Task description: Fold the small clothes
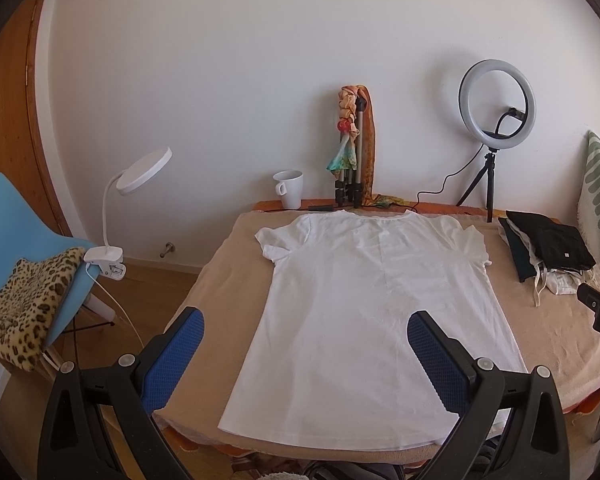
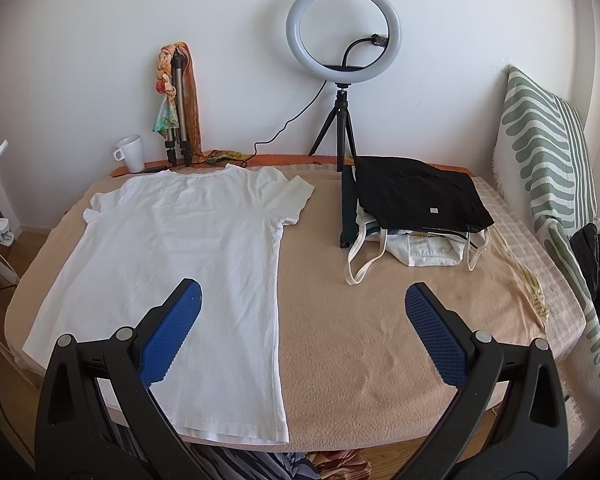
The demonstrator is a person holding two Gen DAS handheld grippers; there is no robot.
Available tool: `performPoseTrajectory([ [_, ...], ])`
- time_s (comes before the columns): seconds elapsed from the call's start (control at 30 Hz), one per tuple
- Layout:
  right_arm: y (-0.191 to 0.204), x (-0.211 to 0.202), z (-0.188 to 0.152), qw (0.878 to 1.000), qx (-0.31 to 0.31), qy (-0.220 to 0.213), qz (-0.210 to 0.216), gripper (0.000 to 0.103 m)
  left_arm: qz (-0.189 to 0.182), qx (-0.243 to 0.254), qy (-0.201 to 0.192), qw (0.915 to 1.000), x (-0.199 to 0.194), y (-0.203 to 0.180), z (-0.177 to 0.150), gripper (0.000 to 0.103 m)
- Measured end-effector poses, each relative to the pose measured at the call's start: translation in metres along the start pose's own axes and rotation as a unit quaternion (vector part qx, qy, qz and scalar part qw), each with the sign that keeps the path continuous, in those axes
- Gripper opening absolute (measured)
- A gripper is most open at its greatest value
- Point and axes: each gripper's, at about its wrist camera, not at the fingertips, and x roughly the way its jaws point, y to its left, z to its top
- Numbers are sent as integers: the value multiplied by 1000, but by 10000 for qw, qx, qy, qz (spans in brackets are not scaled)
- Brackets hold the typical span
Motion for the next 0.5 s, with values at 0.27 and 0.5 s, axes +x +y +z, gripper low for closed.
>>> performPoseTrajectory([
  [0.27, 14, 7, 11, 10000, -50, -13, -83, 103, 172, -147, 158, 9996, 13, 28, -6, 103],
  [0.5, 33, 19, 21, 10000, -85, 24, 34, 103, 260, -421, 301, 9983, 26, 56, -14, 102],
])
